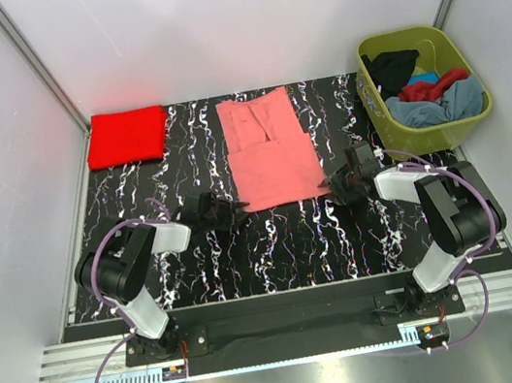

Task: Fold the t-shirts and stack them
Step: Fold the tshirt

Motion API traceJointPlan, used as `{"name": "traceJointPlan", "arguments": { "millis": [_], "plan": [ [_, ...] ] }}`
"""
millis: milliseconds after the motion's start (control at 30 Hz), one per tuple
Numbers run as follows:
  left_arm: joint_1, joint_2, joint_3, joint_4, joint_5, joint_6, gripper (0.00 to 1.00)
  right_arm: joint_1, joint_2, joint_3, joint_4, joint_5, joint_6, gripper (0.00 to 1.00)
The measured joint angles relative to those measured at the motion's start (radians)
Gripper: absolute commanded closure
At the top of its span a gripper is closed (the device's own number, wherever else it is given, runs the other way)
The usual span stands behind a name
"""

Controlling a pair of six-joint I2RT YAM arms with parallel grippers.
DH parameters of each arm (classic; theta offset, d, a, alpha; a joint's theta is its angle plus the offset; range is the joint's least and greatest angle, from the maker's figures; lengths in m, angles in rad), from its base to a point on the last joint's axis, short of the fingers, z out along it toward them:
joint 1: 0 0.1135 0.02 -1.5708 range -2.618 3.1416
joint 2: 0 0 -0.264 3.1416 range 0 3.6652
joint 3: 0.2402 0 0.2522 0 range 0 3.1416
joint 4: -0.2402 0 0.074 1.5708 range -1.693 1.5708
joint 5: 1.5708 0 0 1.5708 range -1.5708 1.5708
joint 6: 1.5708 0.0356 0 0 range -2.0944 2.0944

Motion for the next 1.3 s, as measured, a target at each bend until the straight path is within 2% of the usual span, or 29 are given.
{"name": "traceJointPlan", "arguments": {
  "millis": [133, 200, 267, 300, 367, 600, 767, 1067, 1200, 1300],
  "plan": [
    [0.007, 0.003, -0.002, -0.005, 0.004, -0.006, 0.73, 0.0, 0.015, 0.012, 0.0, 0.0, 0.013, 0.58],
    [0.008, 0.006, -0.002, -0.01, 0.008, -0.007, 0.8, 0.0, 0.027, 0.021, 0.001, -0.002, 0.016, 0.66],
    [0.01, 0.014, -0.002, -0.006, 0.016, -0.006, 0.94, 0.0, 0.035, 0.024, 0.0, -0.001, 0.021, 0.77],
    [0.012, 0.019, -0.003, -0.001, 0.02, -0.004, 0.99, 0.0, 0.04, 0.026, 0.0, 0.001, 0.021, 0.9],
    [0.016, 0.024, -0.002, 0.016, 0.03, 0.004, 1.0, 0.0, 0.051, 0.028, 0.002, -0.001, 0.02, 1.0],
    [0.015, 0.005, -0.022, 0.021, 0.047, 0.044, 1.0, 0.0, 0.037, 0.022, -0.01, -0.006, -0.031, 1.0],
    [-0.027, -0.134, -0.125, -0.061, 0.048, 0.053, 1.0, 0.008, -0.109, -0.073, -0.12, -0.033, -0.072, 1.0],
    [-0.138, -0.562, -0.311, -0.29, 0.043, 0.043, 1.0, 0.082, -0.547, -0.215, -0.396, -0.11, -0.109, 1.0],
    [-0.225, -0.821, -0.373, -0.432, 0.011, -0.012, 1.0, 0.125, -0.691, -0.237, -0.521, -0.119, -0.095, 1.0],
    [-0.289, -0.956, -0.377, -0.542, -0.021, -0.048, 1.0, 0.143, -0.77, -0.238, -0.599, -0.131, -0.079, 1.0]
  ]
}}
